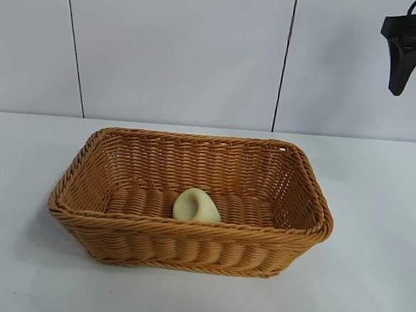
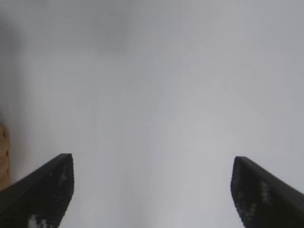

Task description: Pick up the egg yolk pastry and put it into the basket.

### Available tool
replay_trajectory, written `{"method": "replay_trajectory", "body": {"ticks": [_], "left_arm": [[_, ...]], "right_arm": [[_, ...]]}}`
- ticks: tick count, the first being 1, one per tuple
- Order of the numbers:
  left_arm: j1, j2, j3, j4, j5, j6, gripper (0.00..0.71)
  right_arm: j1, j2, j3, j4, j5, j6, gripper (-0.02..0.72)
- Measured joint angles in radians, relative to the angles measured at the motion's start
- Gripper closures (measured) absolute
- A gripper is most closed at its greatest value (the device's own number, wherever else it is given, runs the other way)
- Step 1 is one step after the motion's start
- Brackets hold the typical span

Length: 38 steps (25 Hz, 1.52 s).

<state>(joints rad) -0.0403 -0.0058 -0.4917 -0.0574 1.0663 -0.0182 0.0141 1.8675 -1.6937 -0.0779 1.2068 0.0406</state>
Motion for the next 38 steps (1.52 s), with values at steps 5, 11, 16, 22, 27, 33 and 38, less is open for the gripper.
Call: {"method": "replay_trajectory", "body": {"ticks": [5,11,16,22,27,33,38], "left_arm": [[0.0,0.0,0.0,0.0,0.0,0.0,0.015],[0.0,0.0,0.0,0.0,0.0,0.0,0.015],[0.0,0.0,0.0,0.0,0.0,0.0,0.015],[0.0,0.0,0.0,0.0,0.0,0.0,0.015],[0.0,0.0,0.0,0.0,0.0,0.0,0.015],[0.0,0.0,0.0,0.0,0.0,0.0,0.015],[0.0,0.0,0.0,0.0,0.0,0.0,0.015]], "right_arm": [[0.0,-0.137,0.159,-0.001,0.0,-0.007,0.082],[0.0,-0.365,0.448,0.0,0.0,-0.007,0.082],[0.0,-0.649,0.777,0.019,-0.063,-0.007,0.082],[0.0,-0.962,1.082,0.029,-0.181,-0.028,0.082],[0.0,-1.251,1.188,0.029,-0.185,-0.031,0.082],[0.0,-1.548,1.189,0.032,-0.188,-0.031,0.082],[0.0,-1.728,1.193,0.032,-0.187,-0.031,0.082]]}}
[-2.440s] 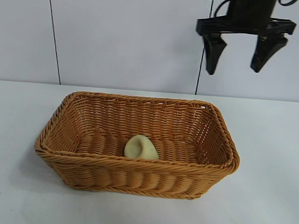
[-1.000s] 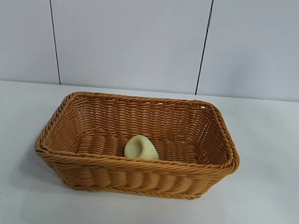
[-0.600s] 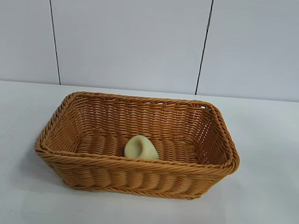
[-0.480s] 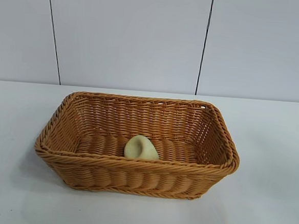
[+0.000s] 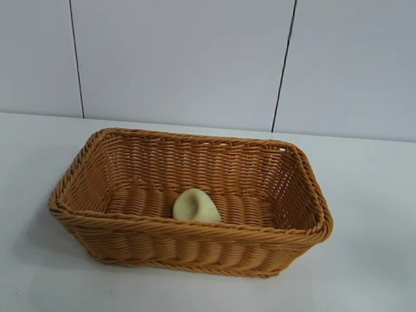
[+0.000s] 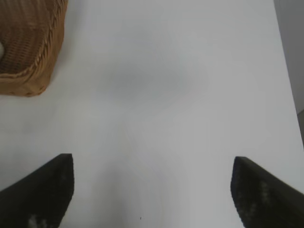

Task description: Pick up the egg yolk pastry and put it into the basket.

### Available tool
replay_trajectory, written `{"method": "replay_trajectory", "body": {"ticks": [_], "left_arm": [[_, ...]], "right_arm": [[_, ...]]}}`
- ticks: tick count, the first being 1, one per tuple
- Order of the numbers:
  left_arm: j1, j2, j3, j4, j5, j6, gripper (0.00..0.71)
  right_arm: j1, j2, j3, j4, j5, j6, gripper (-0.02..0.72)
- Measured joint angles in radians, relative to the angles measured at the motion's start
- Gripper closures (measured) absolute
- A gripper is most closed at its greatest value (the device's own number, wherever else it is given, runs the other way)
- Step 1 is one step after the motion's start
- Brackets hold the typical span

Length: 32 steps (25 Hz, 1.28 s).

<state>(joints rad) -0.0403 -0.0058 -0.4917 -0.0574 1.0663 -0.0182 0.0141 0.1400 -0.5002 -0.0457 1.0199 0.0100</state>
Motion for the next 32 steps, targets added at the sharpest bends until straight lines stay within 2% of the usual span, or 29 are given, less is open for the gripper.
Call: {"method": "replay_trajectory", "body": {"ticks": [6,32], "left_arm": [[0.0,0.0,0.0,0.0,0.0,0.0,0.015],[0.0,0.0,0.0,0.0,0.0,0.0,0.015]], "right_arm": [[0.0,-0.141,0.0,0.0,0.001,0.0,0.082],[0.0,-0.147,0.0,0.019,0.001,0.0,0.082]]}}
